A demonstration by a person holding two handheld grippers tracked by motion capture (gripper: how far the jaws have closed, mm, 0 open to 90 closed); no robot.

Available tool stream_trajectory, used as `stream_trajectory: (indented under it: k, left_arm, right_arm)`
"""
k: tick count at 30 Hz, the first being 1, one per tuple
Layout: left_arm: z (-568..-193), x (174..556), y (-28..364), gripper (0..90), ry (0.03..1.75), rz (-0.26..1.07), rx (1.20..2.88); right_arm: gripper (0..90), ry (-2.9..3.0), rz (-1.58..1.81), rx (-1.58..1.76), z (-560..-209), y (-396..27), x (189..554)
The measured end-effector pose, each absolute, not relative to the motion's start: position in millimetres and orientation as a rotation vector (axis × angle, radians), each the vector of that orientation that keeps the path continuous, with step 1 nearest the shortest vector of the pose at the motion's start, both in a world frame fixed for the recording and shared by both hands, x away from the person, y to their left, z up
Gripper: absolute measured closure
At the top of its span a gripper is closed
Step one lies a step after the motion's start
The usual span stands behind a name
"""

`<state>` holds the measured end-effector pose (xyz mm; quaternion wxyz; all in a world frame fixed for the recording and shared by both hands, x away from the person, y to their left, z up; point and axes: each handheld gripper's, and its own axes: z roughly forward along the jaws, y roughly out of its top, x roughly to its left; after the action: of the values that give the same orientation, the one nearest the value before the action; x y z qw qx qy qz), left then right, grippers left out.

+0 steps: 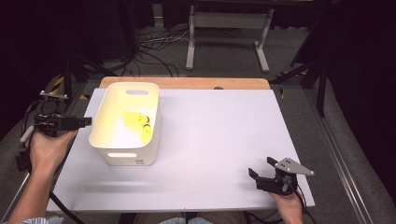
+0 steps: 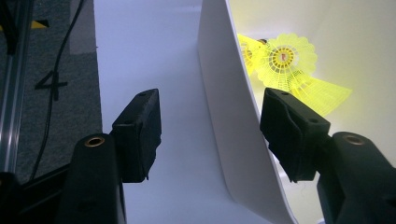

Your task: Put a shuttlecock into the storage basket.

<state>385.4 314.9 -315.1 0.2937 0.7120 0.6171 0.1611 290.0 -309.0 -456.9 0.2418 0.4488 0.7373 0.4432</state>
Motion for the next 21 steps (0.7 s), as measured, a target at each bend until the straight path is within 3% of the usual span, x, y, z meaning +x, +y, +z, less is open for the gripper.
stream_trajectory:
  k: [21]
  left_arm:
    - [-322, 372, 318, 38.5, 1.645, 0.460, 1.868]
  right_arm:
    - [13.3, 2.018, 1.214, 1.225, -457, -309, 290]
